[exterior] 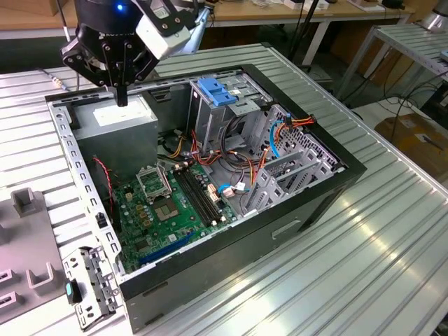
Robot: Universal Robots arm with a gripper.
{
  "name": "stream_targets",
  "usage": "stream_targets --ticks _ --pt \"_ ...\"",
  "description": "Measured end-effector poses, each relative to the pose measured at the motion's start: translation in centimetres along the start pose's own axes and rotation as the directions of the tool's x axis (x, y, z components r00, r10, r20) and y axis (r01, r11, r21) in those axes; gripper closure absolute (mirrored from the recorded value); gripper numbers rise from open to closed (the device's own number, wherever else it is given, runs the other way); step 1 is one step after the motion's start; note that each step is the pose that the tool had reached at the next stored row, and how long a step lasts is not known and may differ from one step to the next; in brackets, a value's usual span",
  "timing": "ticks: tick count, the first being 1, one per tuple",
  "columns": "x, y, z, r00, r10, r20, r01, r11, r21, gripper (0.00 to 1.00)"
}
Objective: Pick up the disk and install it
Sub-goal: 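Reach for the disk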
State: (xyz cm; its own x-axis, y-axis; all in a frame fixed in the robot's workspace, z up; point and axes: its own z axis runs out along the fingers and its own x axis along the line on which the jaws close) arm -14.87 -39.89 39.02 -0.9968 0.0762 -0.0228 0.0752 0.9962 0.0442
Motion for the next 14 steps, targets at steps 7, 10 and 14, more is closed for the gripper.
stream_targets --ticks 7,10,14 --pt "0.48 -0.04 0.05 1.0 0.0 -0.0003 0.0 1.0 0.0 0.89" --pt "0.69 -0.05 0.07 1.0 0.0 -0.0003 0.0 1.0 0.0 0.89" --pt "0.94 -0.08 0.08 1.0 0.0 -0.0003 0.0 1.0 0.0 0.89"
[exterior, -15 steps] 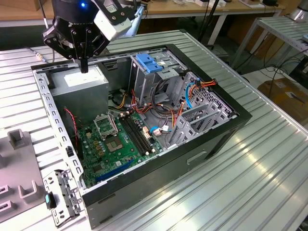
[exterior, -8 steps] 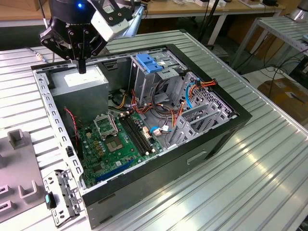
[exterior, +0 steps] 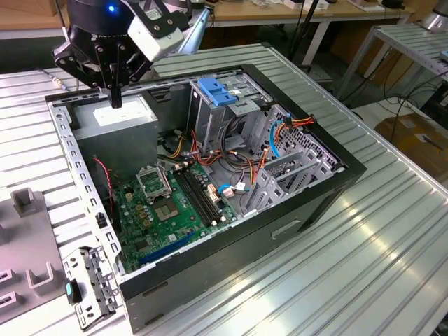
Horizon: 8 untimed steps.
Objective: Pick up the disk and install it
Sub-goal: 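Reach for the disk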
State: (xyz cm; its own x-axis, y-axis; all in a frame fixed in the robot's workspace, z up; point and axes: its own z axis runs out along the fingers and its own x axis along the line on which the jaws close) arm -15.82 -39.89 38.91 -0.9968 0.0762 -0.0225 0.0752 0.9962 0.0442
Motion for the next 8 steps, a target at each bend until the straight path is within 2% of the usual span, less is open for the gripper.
stream_targets --ticks 8 --pt "0.57 -0.05 0.04 1.0 0.0 0.0 0.0 1.0 0.0 0.89"
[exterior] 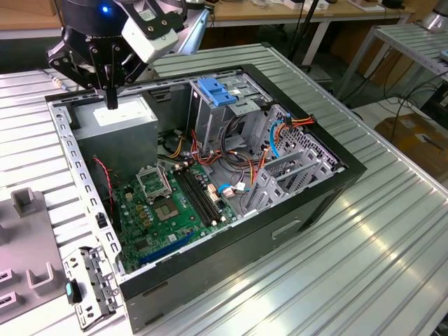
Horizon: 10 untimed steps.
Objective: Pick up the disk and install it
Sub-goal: 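Reach for the disk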
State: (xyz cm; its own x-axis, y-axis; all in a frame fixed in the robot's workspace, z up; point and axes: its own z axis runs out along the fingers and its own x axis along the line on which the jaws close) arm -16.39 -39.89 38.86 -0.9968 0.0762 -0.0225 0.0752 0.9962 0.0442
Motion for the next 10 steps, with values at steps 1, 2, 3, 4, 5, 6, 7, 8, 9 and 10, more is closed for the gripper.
stream_targets --ticks 1,2,3,4,5,6,7,8,9,10 --pt "0.06 0.0 0.0 1.0 0.0 0.0 0.0 1.0 0.0 0.89" --pt "0.16 -0.01 0.01 1.0 0.0 0.0 0.0 1.0 0.0 0.89" --pt "0.27 -0.02 0.02 1.0 0.0 0.0 0.0 1.0 0.0 0.89" --pt "0.36 -0.03 0.03 1.0 0.0 0.0 0.0 1.0 0.0 0.89" --pt "0.41 -0.03 0.03 1.0 0.0 0.0 0.0 1.0 0.0 0.89" --pt "0.55 -0.04 0.04 1.0 0.0 -0.0001 0.0 1.0 0.0 0.89" --pt "0.61 -0.05 0.04 1.0 0.0 0.0 0.0 1.0 0.0 0.89" --pt "0.67 -0.05 0.05 1.0 0.0 0.0 0.0 1.0 0.0 0.89" --pt "0.74 -0.06 0.05 1.0 0.0 -0.0001 0.0 1.0 0.0 0.89" --pt "0.8 -0.06 0.05 1.0 0.0 -0.0001 0.0 1.0 0.0 0.89"
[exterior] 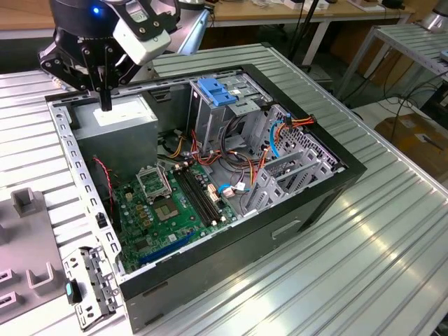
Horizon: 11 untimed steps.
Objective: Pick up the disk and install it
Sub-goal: 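Reach for the disk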
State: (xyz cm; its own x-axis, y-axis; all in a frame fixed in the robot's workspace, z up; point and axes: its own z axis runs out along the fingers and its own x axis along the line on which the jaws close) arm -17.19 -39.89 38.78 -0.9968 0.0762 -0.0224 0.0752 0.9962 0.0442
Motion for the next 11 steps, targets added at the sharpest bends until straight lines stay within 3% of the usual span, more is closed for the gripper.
stream_targets --ticks 11 --pt "0.71 -0.06 0.04 1.0 0.0 0.0 0.0 1.0 0.0 0.89"
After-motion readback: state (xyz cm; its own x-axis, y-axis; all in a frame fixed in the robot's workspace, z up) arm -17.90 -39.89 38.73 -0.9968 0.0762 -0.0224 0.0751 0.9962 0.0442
